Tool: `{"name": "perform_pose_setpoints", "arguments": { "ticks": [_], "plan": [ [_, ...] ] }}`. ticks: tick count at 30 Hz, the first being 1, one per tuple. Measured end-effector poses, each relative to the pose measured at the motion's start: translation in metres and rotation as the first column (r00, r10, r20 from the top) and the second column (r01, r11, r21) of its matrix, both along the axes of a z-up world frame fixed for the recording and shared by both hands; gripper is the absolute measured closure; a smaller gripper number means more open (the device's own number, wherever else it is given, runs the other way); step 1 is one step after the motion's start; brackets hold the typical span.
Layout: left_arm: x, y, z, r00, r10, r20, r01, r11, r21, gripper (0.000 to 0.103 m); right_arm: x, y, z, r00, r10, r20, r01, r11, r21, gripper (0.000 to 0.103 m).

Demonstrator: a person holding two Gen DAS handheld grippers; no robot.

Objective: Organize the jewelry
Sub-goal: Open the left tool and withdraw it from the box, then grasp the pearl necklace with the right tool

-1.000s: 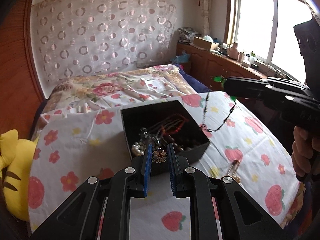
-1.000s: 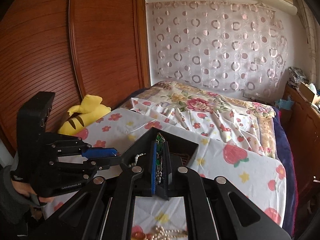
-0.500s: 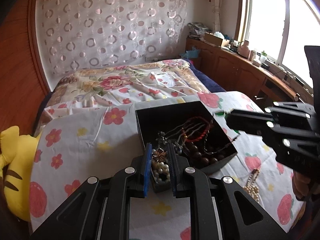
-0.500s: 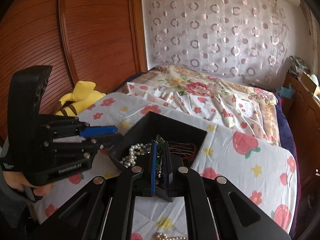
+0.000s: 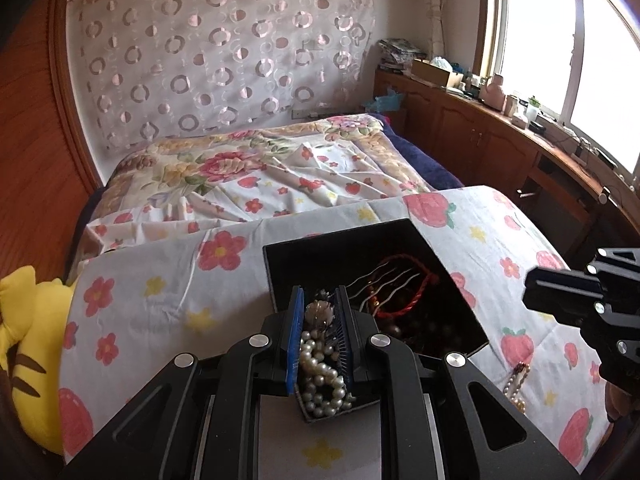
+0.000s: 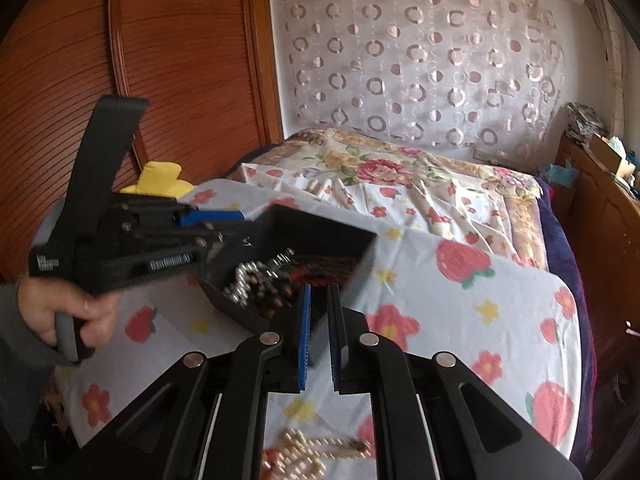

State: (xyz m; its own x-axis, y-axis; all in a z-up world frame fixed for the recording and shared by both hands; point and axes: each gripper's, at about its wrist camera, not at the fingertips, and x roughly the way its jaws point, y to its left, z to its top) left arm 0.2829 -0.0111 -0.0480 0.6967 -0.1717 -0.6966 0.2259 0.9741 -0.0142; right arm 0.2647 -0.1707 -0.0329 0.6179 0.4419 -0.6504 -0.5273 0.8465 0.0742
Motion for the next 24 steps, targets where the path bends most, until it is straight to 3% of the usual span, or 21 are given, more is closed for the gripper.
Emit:
{"name": "perform_pose_setpoints", "arguments": {
  "ticks": [4,6,10,12,19,20,22,24],
  "plan": [
    [0.002,-0.006,0.001,1.000,-0.010,0.007,0.010,1.000,0.000,0.088,-0.005,-0.014,-0.007,1.000,-0.017,0.001,0.017,1.000,-0.026,0.093],
    [0.002,-0.009,0.002,1.000,-0.011,0.008,0.011,1.000,0.002,0.075,-0.008,-0.018,-0.009,1.000,-0.020,0.003,0.020,0.999,-0.029,0.093],
    [-0.009,-0.008,0.007,0.999,-0.013,0.030,0.013,1.000,-0.016,0.061,-0.023,-0.028,-0.015,1.000,-0.013,-0.006,0.013,1.000,-0.019,0.093],
    [-0.019,-0.007,0.009,0.999,-0.009,0.038,0.010,1.000,-0.028,0.043,-0.034,-0.035,-0.022,1.000,-0.010,-0.019,0.010,1.000,-0.017,0.093],
    [-0.066,-0.010,0.010,0.995,-0.033,0.089,0.037,0.998,-0.043,0.027,-0.058,-0.042,-0.050,0.996,-0.009,-0.083,0.005,0.999,-0.042,0.093],
    [-0.072,-0.011,0.009,0.995,-0.037,0.090,0.041,0.998,-0.044,0.024,-0.059,-0.042,-0.055,0.995,-0.011,-0.095,0.006,0.999,-0.048,0.091],
    [-0.083,-0.011,0.005,0.995,-0.046,0.089,0.051,0.998,-0.047,0.019,-0.060,-0.042,-0.064,0.994,-0.023,-0.105,0.017,0.998,-0.065,0.073],
    [-0.096,-0.011,-0.001,0.995,-0.058,0.082,0.063,0.996,-0.058,0.018,-0.058,-0.044,-0.070,0.993,-0.046,-0.107,0.037,0.996,-0.080,0.068]
  ]
}}
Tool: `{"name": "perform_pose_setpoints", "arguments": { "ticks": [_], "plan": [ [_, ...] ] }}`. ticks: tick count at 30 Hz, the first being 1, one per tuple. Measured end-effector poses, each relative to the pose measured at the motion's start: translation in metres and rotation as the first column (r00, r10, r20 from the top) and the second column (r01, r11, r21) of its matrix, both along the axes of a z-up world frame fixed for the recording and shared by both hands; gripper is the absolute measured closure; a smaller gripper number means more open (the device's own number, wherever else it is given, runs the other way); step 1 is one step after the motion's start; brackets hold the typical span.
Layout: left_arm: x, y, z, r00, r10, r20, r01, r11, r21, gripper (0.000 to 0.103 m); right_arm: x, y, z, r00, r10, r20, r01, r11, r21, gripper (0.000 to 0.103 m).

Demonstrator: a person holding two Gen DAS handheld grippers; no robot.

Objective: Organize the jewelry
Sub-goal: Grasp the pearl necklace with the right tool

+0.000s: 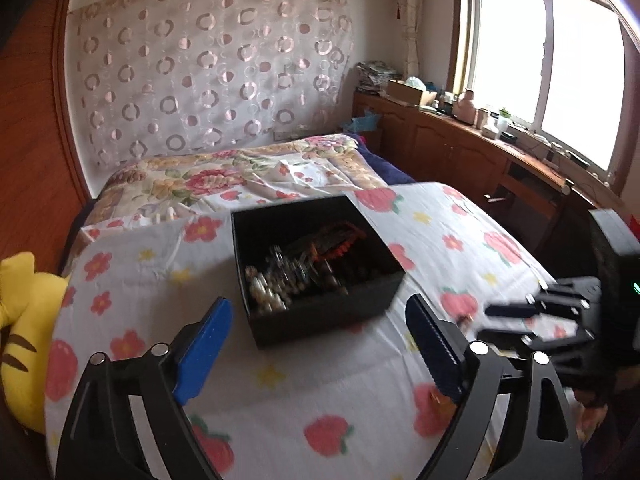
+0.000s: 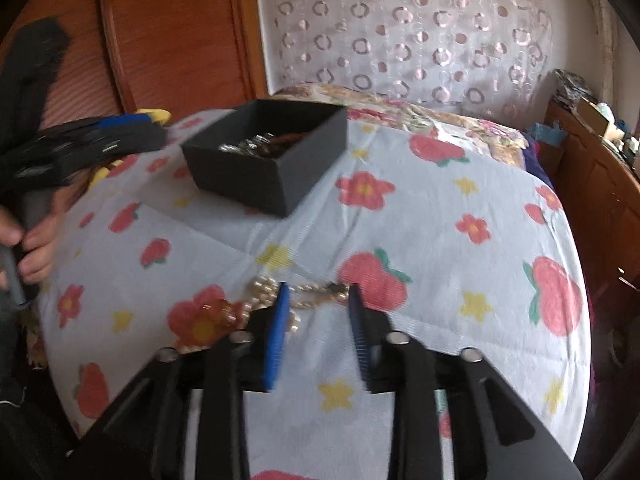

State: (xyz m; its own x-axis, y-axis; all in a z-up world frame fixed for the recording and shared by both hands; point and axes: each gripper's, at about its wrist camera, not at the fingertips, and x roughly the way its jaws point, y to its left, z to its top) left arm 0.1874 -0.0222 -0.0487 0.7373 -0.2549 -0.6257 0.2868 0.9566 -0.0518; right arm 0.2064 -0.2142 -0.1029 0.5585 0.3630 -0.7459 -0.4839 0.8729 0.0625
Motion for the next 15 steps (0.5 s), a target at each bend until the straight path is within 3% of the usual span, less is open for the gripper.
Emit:
{"name": "perform_pose_setpoints", "arguments": {
  "ticks": [11,15],
  "plan": [
    [-0.032,-0.002,-0.036,0.997,-0.031,-0.077,0.029,0.999,-0.027,0.018,0.025,0.002,-0.015,0.995,-0.054,-0.079,0.055,0.999,0.002,0.071],
    [-0.035,-0.007,-0.043,0.995,-0.042,-0.089,0.041,0.999,-0.014,0.018,0.026,0.003,-0.016,0.995,-0.053,-0.090,0.053,0.999,-0.002,0.085]
  ]
}}
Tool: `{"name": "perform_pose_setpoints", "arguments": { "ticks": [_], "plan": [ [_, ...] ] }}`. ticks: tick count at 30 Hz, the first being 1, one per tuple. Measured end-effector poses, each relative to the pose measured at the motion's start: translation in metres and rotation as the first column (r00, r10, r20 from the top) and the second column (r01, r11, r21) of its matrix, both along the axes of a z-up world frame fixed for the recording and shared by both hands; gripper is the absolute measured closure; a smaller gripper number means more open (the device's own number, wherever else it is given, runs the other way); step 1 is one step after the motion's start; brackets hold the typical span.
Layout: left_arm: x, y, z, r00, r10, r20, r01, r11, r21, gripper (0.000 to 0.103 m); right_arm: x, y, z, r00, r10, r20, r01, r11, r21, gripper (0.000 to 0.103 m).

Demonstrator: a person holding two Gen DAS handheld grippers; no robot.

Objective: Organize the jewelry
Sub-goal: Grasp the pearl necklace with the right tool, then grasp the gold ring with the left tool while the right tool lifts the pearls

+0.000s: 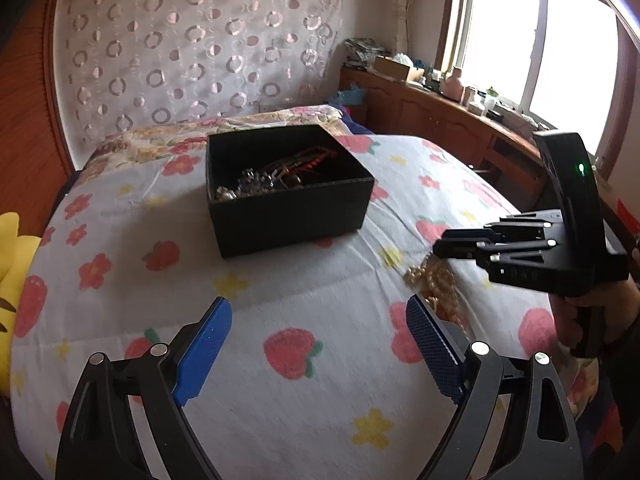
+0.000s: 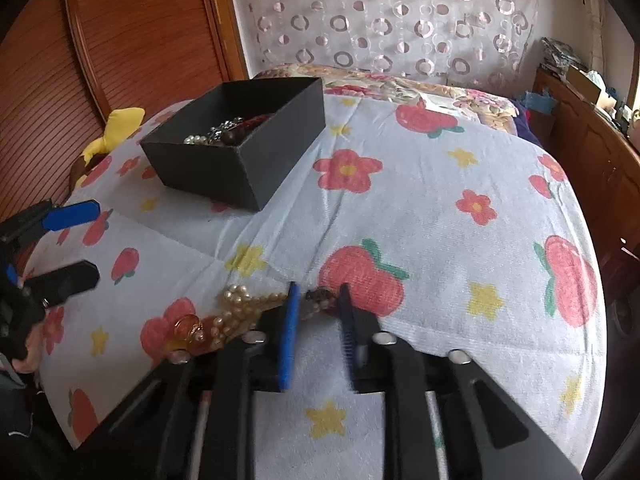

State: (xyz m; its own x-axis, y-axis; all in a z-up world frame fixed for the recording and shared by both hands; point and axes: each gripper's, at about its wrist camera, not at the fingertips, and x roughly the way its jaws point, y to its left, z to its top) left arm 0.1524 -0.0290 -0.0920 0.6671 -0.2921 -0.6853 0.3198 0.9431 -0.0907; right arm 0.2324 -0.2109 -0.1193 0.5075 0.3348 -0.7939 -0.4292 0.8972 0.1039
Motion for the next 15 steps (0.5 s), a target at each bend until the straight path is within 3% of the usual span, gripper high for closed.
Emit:
{"name": "perform_pose_setpoints", "arguments": {
  "ticks": [1,6,15],
  "plan": [
    [0.000,-0.001,-0.001,1.000,-0.001,-0.002,0.001,1.000,0.003,0.018,-0.001,0.001,0.000,1.000,0.006,0.000,-0.006,1.000,-0.008,0.098],
    [-0.001,-0.004,-0.004,1.000,-0.005,-0.015,0.005,1.000,0.001,0.018,-0.009,-0.001,0.000,1.000,0.019,0.023,-0.018,0.998,-0.060,0.098],
    [0.001,-0.024,-0.011,0.998,-0.050,-0.040,0.051,0.998,0.024,0.018,-0.028,-0.048,0.019,0.991,-0.059,0.122,0.070,0.994,-0.083,0.098]
  ]
}}
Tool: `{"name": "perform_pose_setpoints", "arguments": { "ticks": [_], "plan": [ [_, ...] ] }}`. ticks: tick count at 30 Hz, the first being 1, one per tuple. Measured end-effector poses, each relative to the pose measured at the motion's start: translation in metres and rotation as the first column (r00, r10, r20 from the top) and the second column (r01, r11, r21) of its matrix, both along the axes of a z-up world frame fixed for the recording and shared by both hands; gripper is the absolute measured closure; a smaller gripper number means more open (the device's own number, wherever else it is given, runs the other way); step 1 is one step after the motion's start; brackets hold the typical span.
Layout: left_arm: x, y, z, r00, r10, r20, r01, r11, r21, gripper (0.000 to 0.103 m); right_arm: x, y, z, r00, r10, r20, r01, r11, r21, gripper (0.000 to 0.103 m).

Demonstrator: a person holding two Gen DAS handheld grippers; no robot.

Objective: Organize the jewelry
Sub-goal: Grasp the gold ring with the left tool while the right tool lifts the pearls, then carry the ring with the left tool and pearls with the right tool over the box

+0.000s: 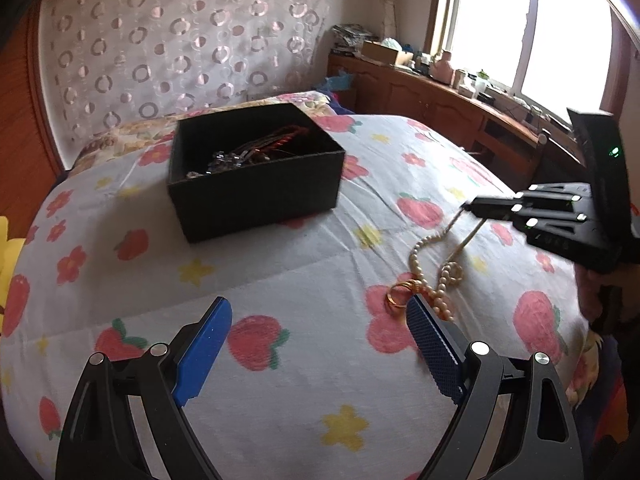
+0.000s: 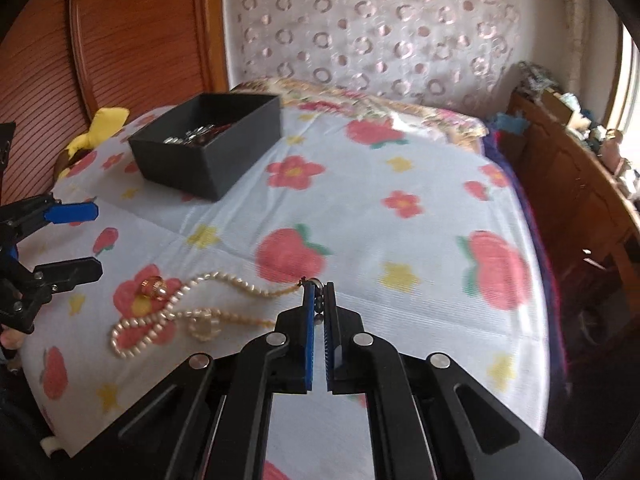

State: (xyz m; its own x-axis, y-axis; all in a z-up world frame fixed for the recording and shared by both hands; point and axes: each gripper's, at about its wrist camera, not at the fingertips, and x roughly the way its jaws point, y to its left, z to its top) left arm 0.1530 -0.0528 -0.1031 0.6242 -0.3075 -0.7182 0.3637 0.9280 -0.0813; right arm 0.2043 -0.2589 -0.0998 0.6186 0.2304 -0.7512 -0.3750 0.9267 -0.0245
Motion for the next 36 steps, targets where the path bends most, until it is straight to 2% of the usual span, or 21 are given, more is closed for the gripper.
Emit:
{"name": "perform_pose_setpoints", "arguments": {
  "ticks": [3,4,6,9,13,15,19,20,22,26,31,36],
  "plan": [
    [0.000,-0.009,-0.003,0.999,-0.031,-0.008,0.032,0.999,0.012,0.021,-0.007,-0.021,0.009,0.998,-0.042,0.039,0.043,0.999,-0.005,0.098],
    [0.000,-0.013,-0.003,0.999,-0.044,-0.013,0.045,0.999,0.013,0.024,-0.009,-0.028,0.013,0.997,-0.057,0.051,0.057,0.998,-0.005,0.098],
    [0.001,-0.019,-0.006,0.998,-0.063,-0.030,0.064,0.998,0.016,0.038,-0.010,-0.042,0.019,0.995,-0.079,0.061,0.078,0.997,0.017,0.098],
    [0.003,-0.029,-0.007,0.995,-0.093,-0.047,0.095,0.995,0.023,0.049,-0.012,-0.054,0.022,0.993,-0.094,0.067,0.091,0.995,0.042,0.098],
    [0.007,-0.041,-0.011,0.989,-0.127,-0.071,0.129,0.991,0.035,0.052,-0.016,-0.057,0.019,0.993,-0.089,0.073,0.085,0.995,0.056,0.098],
    [0.008,-0.045,-0.013,0.988,-0.135,-0.079,0.139,0.989,0.042,0.058,-0.019,-0.053,0.019,0.994,-0.080,0.076,0.076,0.996,0.055,0.098],
    [0.012,-0.051,-0.015,0.987,-0.142,-0.082,0.146,0.988,0.055,0.062,-0.024,-0.046,0.022,0.994,-0.059,0.088,0.054,0.997,0.054,0.098],
    [0.013,-0.052,-0.015,0.987,-0.142,-0.081,0.147,0.988,0.053,0.067,-0.025,-0.045,0.024,0.994,-0.054,0.092,0.049,0.997,0.056,0.098],
    [0.014,-0.052,-0.016,0.987,-0.141,-0.081,0.146,0.988,0.057,0.085,-0.027,-0.042,0.027,0.994,-0.046,0.100,0.040,0.997,0.060,0.098],
    [0.010,-0.050,-0.015,0.983,-0.163,-0.083,0.167,0.985,0.042,0.085,-0.032,-0.034,0.039,0.992,-0.018,0.123,0.010,0.998,0.061,0.098],
    [0.007,-0.042,-0.005,0.990,-0.135,-0.047,0.137,0.990,0.030,0.085,-0.037,-0.020,0.053,0.988,0.017,0.153,-0.026,0.998,0.057,0.098],
    [0.007,-0.025,0.017,0.996,-0.085,0.007,0.085,0.996,0.014,0.085,-0.039,-0.003,0.076,0.977,0.059,0.205,-0.071,0.996,0.054,0.098]
  ]
}}
